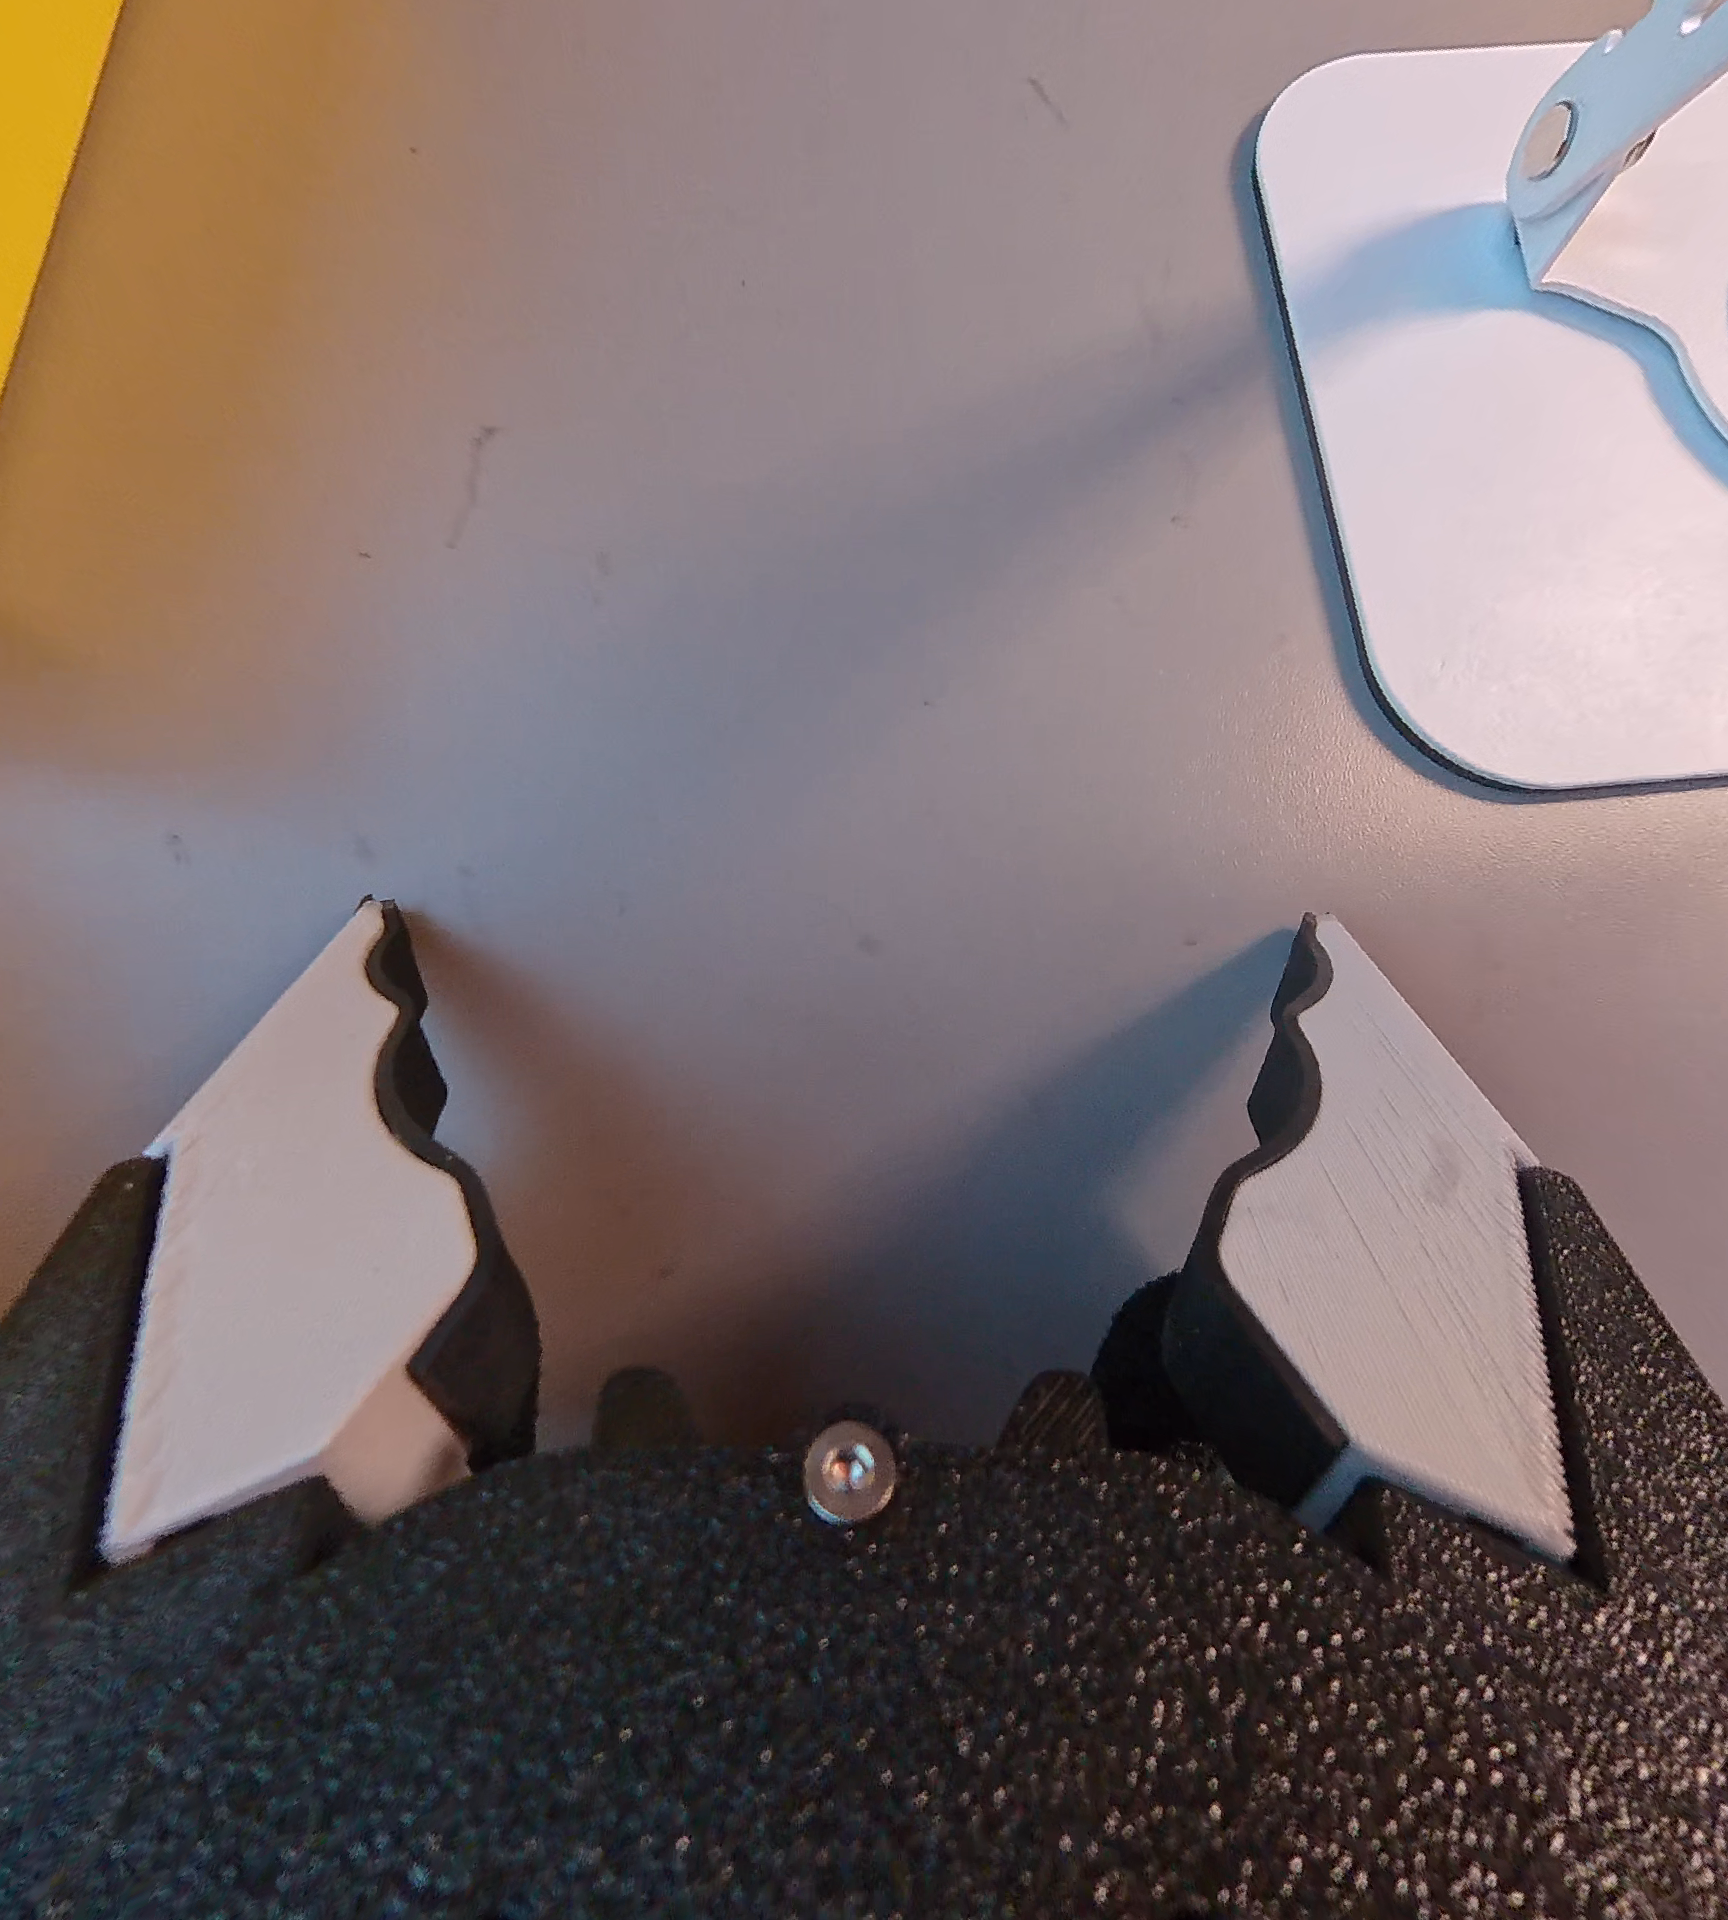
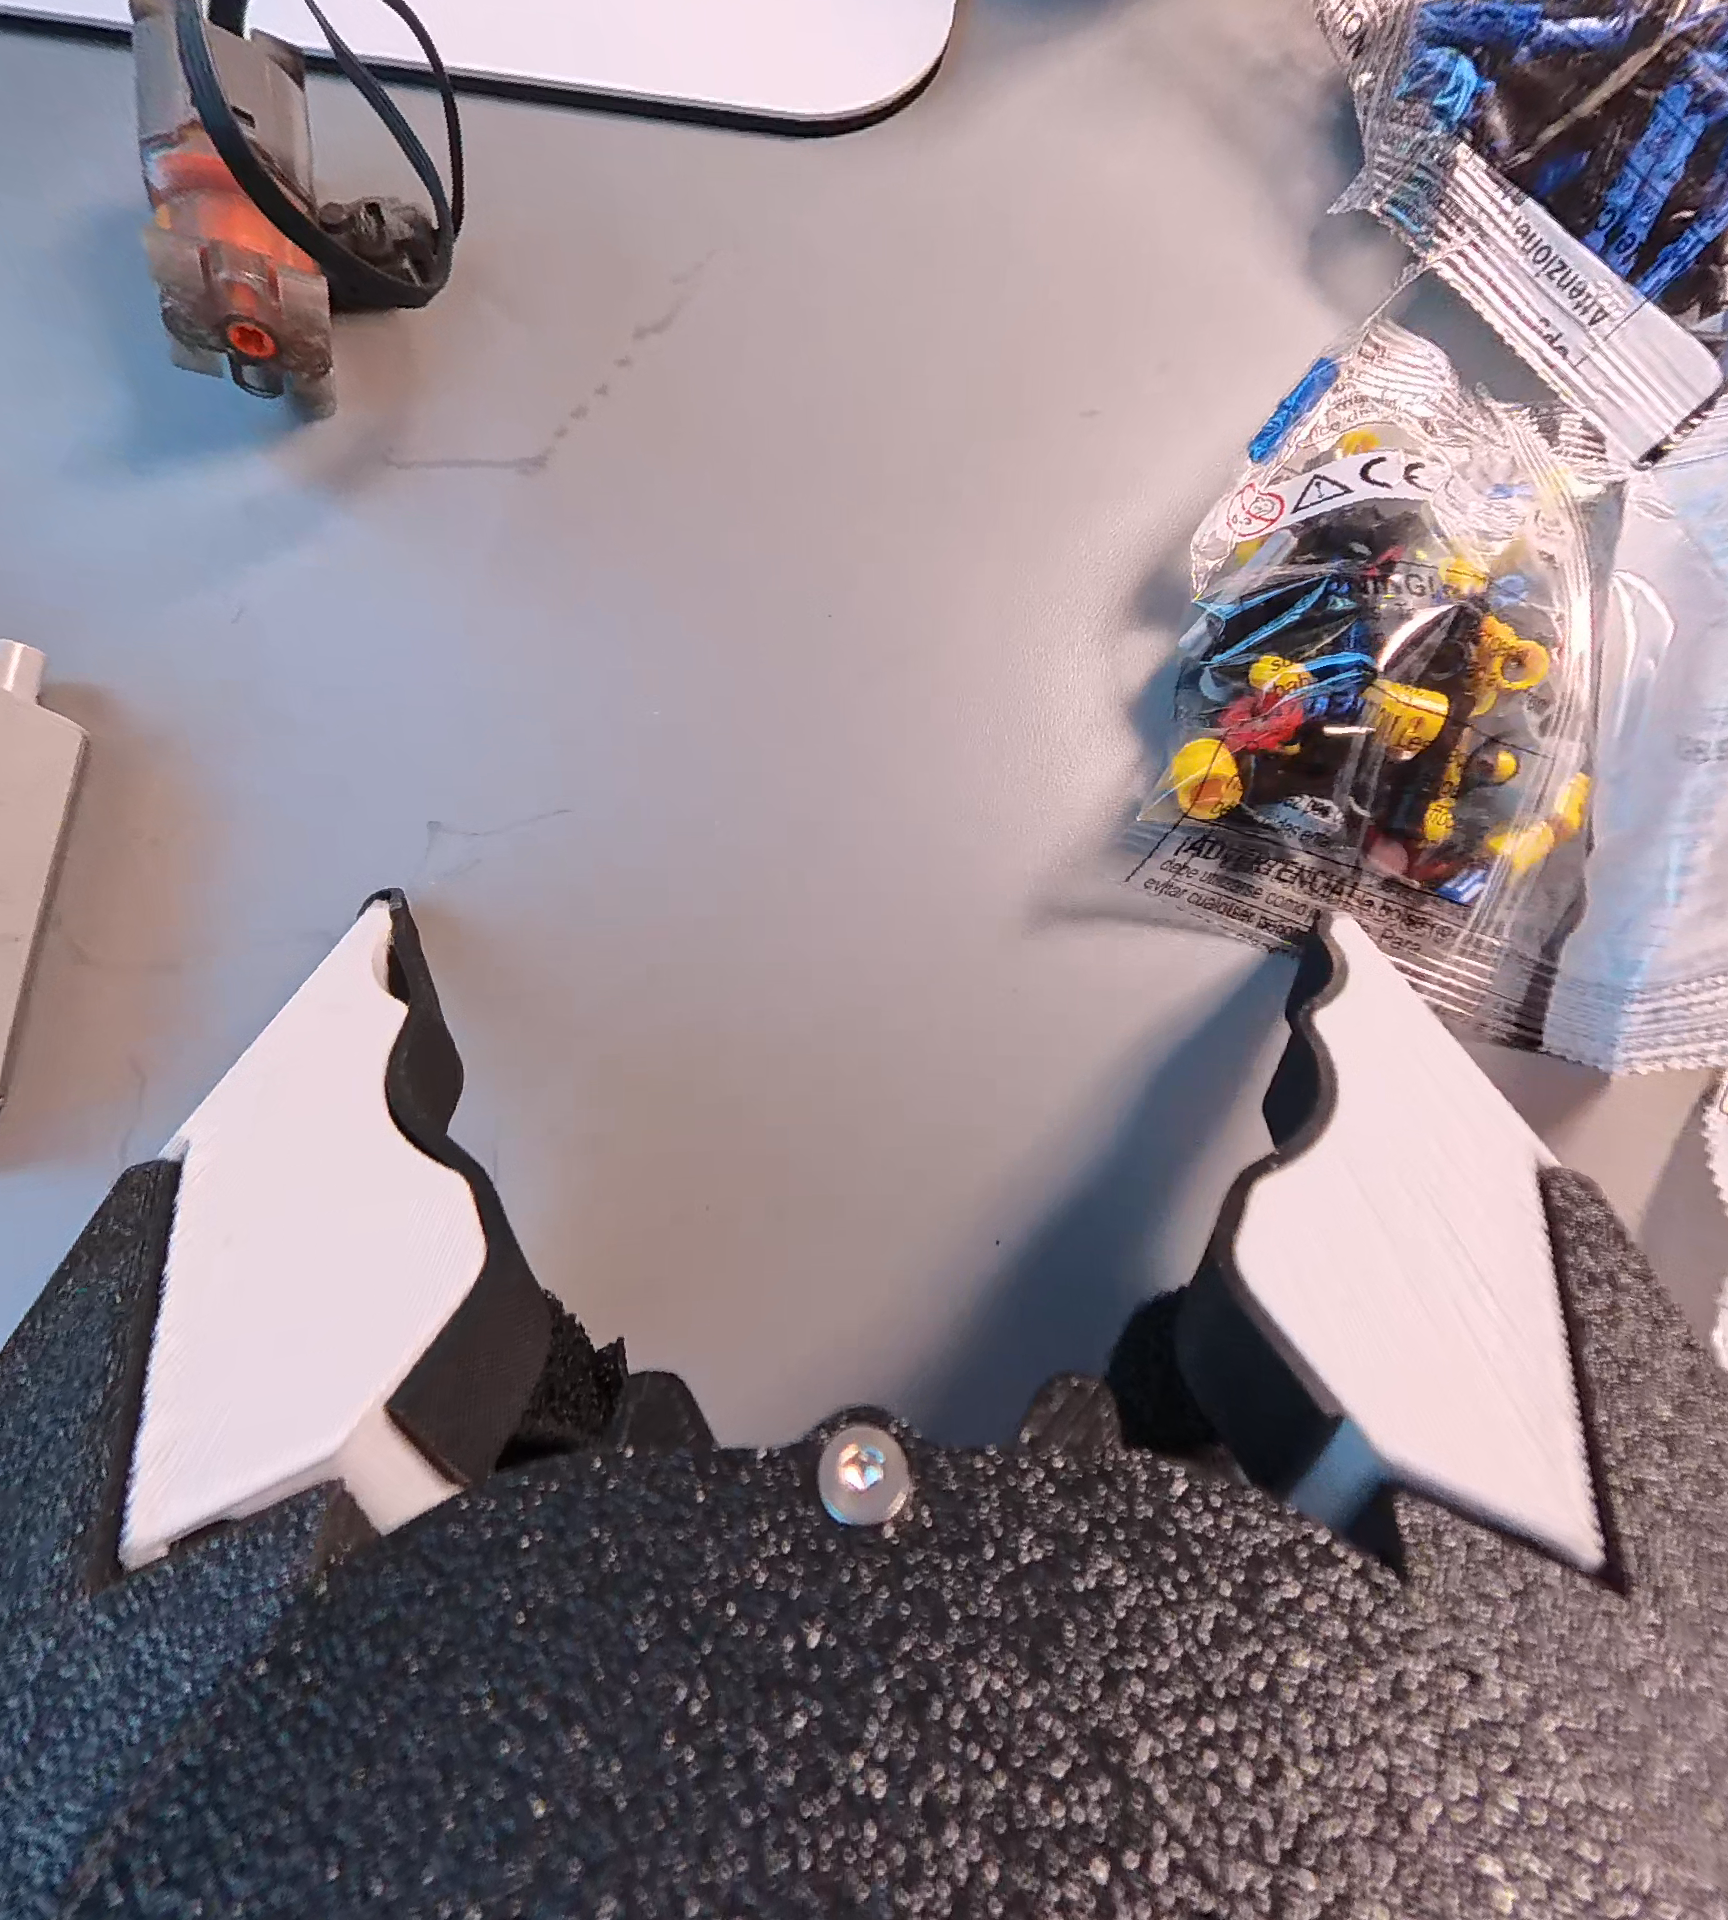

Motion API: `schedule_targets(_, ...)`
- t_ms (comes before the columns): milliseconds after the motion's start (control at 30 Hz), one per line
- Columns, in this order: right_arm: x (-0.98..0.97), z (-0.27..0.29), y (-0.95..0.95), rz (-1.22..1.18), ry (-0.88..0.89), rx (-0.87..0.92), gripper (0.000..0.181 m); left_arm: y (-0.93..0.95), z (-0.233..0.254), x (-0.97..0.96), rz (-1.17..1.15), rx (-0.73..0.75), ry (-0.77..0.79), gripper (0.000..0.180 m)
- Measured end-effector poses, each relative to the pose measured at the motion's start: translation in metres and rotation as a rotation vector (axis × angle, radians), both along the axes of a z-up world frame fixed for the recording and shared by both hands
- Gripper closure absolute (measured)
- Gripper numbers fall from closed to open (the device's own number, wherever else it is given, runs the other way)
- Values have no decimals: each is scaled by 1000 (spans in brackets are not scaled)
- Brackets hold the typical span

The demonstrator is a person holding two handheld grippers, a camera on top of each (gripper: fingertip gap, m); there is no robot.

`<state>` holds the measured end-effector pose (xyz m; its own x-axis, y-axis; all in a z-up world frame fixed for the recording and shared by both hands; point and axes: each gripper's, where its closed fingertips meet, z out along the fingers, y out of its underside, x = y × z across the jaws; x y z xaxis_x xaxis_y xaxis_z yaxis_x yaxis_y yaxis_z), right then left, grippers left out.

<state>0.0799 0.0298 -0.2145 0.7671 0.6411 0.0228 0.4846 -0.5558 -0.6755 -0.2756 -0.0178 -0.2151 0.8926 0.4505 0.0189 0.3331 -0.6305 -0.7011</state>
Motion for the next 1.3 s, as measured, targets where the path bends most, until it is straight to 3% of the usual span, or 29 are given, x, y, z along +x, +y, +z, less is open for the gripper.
schedule_targets(400, -2, 0, 2, 14, 3, -9, 24, -1, 1, 1, -1, 7, -3, 26)
schedule_targets(500, -10, 0, 7, 119, -3, -7, 24, -2, 2, 2, -8, 23, -14, 27)
schedule_targets(700, -16, -1, 11, 164, 6, -14, 24, -2, 13, 7, -47, 89, -22, 39)
schedule_targets(867, -21, -1, 15, 193, 12, -15, 24, -5, 2, 9, -76, 11, 2, 38)
schedule_targets(1167, -24, 1, 18, 188, 46, -25, 23, 2, 3, 4, -106, 11, 18, 38)
schedule_targets(1233, -26, 7, 19, 159, 120, -45, 23, 6, 6, 0, -104, 31, 29, 56)
schedule_targets(1267, -26, 9, 19, 158, 137, -50, 24, 8, 12, -1, -114, 59, 45, 82)
schedule_targets(1300, -25, 8, 18, 168, 121, -48, 24, 10, 20, -2, -128, 96, 72, 92)
